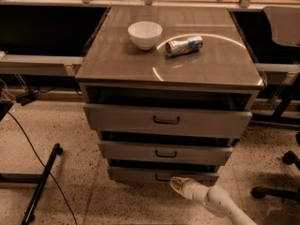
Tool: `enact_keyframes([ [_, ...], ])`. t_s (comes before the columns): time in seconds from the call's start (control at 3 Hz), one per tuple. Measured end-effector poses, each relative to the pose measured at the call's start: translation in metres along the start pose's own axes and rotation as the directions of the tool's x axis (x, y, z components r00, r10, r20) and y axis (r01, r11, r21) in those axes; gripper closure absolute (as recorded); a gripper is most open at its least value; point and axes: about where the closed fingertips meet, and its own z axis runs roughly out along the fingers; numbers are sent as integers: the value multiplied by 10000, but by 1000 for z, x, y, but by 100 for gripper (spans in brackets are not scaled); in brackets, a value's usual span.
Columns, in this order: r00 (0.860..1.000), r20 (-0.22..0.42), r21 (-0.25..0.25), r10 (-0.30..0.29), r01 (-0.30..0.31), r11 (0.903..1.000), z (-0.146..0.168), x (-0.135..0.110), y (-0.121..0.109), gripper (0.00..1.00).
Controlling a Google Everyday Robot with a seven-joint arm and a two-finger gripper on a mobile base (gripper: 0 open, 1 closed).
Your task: Close bottom drawer
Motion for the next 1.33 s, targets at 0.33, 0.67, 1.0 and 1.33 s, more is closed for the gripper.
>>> enact_keyframes([
  [0.33, 9992, -380, 208, -104, 112, 9997, -6, 8, -4, 100],
  [0.67, 9967, -792, 327, -178, 204, 9993, -30, 20, 0, 100],
  [1.0, 9935, -1089, 607, -318, 386, 9974, -64, 24, 6, 100],
  [1.33, 9887, -1399, 635, -543, 637, 9959, -67, 24, 7, 100],
])
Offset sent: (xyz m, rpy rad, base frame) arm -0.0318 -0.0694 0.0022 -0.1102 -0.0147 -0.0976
